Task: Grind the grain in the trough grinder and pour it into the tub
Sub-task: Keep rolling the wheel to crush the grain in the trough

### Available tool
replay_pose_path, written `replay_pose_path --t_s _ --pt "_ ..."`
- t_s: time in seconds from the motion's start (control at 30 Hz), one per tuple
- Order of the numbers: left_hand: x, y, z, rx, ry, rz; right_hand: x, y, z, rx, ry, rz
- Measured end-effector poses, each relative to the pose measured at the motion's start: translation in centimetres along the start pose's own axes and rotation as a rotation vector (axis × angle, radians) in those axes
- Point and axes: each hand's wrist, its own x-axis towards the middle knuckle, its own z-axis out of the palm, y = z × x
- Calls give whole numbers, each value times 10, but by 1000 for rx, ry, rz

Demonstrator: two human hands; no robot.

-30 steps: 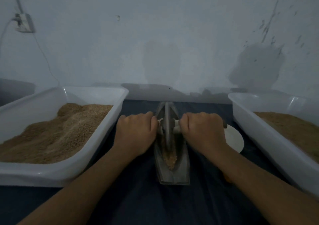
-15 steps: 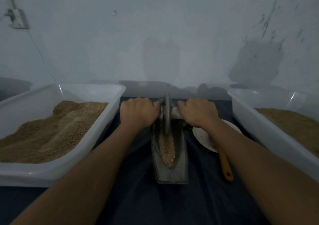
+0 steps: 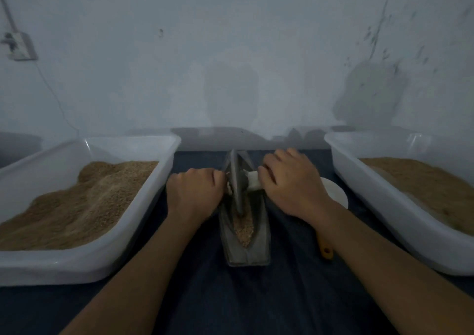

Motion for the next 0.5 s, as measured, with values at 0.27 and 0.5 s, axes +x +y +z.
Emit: replay_pose_path --t_s 0.27,0.5 --pt "9 2 19 -341 136 -318 -31 29 -47 140 318 165" --pt "8 1 24 -508 145 -458 -42 44 -58 332 -352 326"
